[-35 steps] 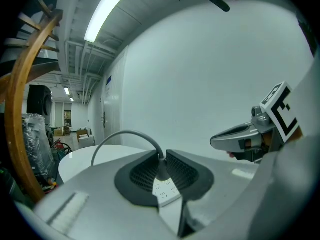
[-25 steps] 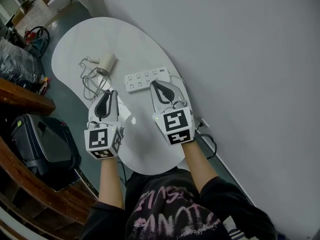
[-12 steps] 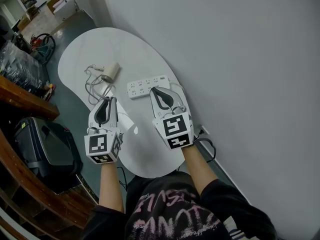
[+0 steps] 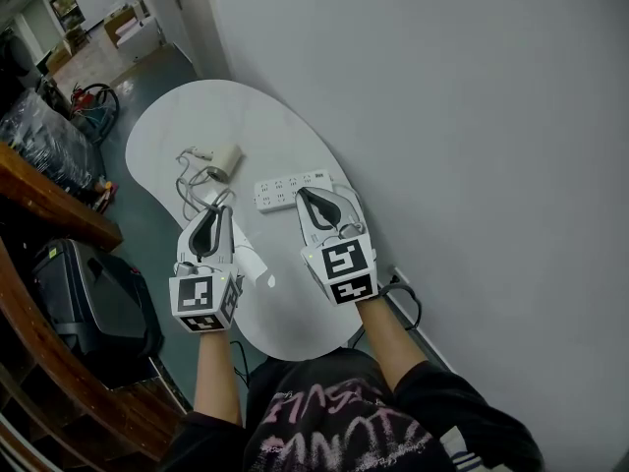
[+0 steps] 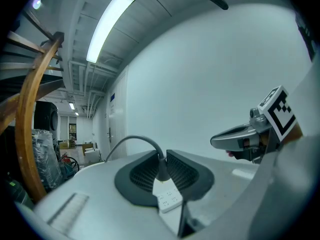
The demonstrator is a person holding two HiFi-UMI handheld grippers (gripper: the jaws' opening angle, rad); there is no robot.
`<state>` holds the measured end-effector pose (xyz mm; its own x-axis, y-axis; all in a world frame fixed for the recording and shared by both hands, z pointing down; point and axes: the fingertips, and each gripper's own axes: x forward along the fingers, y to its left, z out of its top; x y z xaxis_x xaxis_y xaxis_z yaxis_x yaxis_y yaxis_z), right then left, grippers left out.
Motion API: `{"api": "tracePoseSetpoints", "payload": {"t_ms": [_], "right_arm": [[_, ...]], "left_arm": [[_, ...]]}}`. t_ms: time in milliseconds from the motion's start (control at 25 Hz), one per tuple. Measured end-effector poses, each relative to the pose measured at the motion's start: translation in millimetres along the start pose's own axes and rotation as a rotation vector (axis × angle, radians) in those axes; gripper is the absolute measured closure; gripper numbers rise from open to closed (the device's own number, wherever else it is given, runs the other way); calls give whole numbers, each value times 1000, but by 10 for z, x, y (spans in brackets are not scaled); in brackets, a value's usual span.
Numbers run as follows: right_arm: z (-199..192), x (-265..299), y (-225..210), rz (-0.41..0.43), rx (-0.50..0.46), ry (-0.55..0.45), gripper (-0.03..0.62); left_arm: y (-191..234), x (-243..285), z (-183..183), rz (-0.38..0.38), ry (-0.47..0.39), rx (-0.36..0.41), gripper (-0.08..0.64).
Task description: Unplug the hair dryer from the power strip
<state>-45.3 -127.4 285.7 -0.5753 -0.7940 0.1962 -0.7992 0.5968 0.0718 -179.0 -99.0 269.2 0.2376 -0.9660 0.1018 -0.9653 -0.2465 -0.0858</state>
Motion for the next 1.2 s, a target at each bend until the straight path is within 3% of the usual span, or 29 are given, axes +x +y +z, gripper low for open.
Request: {"api": "tracePoseSetpoints", "payload": {"t_ms": [560,1200], "right_arm": [[304,-283,-49,-4,21,-75,583],[299,-459,-197,-22,20,-87,583]], "left_arm": [[-145,-191,304,10,-56,2,500],[-214,-269,352,31,-78,-26,500]]}}
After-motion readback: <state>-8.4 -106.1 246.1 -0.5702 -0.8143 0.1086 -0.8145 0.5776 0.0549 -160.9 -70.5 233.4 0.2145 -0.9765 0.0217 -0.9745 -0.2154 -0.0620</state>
